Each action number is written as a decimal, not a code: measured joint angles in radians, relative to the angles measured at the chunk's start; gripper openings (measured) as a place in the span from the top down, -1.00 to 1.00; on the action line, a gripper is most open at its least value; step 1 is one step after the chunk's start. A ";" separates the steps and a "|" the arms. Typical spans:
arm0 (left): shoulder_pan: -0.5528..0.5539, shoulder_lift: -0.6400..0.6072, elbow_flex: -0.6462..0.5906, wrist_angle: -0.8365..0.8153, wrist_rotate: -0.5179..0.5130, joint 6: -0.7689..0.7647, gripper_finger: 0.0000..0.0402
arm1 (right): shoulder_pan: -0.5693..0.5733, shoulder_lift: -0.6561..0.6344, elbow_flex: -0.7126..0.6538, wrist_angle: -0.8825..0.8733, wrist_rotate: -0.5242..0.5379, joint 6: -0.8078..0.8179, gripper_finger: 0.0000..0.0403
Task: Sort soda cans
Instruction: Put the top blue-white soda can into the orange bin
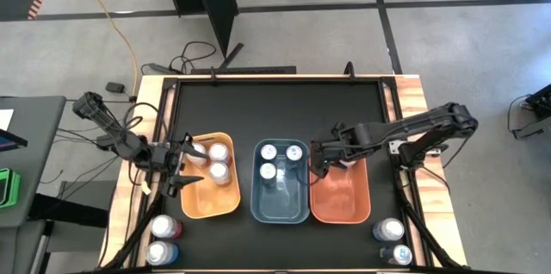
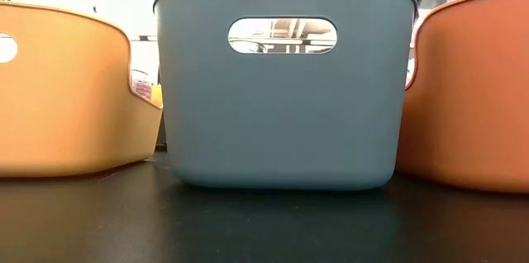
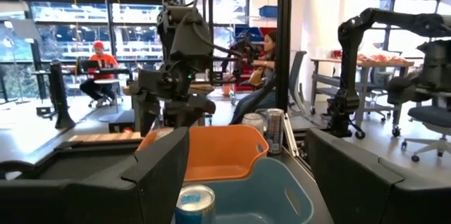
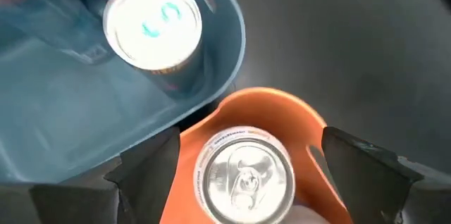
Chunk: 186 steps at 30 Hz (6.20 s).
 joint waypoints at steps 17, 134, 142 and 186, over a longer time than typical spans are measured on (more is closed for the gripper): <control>0.041 0.000 0.032 -0.012 -0.040 0.067 -0.38 | 0.597 -0.125 0.109 -0.393 -0.029 0.660 -0.79; 0.078 0.000 0.032 0.004 -0.039 0.076 -0.38 | 0.383 -0.277 0.109 -0.369 -0.204 0.612 -0.52; 0.078 0.000 0.032 0.004 -0.039 0.077 -0.38 | 0.216 -0.096 0.109 -0.328 -0.206 0.398 -0.52; 0.077 0.000 0.033 -0.014 -0.017 0.062 -0.38 | 0.266 0.172 -0.053 -0.344 -0.166 0.739 -0.95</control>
